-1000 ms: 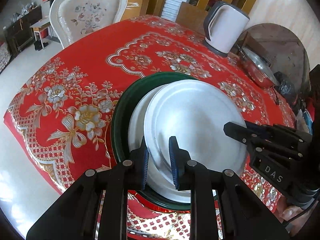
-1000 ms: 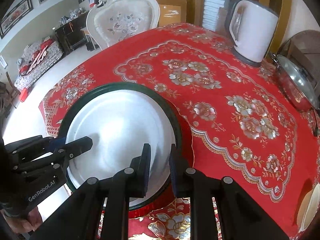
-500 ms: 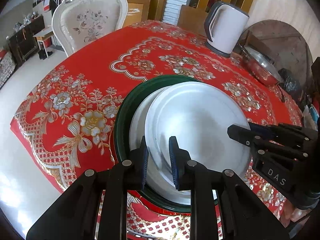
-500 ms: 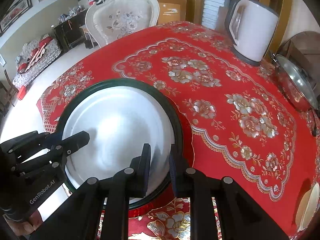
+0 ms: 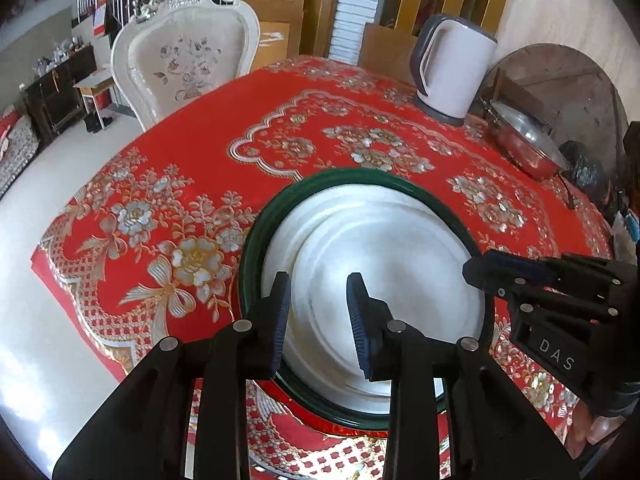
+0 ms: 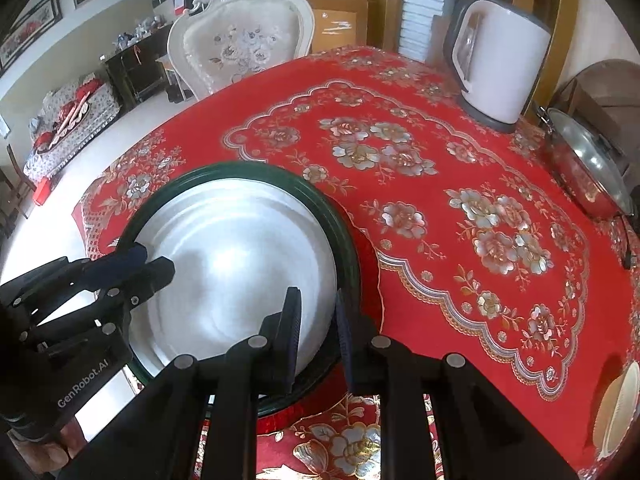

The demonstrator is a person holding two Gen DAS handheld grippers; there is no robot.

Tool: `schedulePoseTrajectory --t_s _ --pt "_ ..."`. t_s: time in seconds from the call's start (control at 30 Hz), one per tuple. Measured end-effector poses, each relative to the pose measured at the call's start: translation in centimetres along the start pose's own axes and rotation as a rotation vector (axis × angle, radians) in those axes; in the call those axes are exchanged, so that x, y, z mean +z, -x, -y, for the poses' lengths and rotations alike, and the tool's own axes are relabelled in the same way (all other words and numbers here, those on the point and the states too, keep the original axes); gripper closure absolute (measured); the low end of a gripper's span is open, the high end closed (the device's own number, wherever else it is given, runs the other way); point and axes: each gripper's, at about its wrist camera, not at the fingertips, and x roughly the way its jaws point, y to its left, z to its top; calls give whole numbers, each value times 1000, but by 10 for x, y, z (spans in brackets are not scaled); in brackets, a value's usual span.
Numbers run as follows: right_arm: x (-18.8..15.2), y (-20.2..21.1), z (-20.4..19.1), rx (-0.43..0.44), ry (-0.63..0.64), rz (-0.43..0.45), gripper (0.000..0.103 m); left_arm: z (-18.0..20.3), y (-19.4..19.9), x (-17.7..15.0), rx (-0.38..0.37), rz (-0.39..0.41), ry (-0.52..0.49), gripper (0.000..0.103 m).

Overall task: Organize plates and bowls
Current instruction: 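Lower the white bowl into the green bowl and open both grippers, then withdraw both grippers and reach toward the cream plastic plate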

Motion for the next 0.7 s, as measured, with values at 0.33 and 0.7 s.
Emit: schedulePoseTrajectory --t_s 0.33,0.7 --pt "-4 10 8 36 -48 36 84 7 15 5 34 82 -20 74" --pt "-24 28 50 35 -165 72 84 58 26 9 -11 155 -115 41"
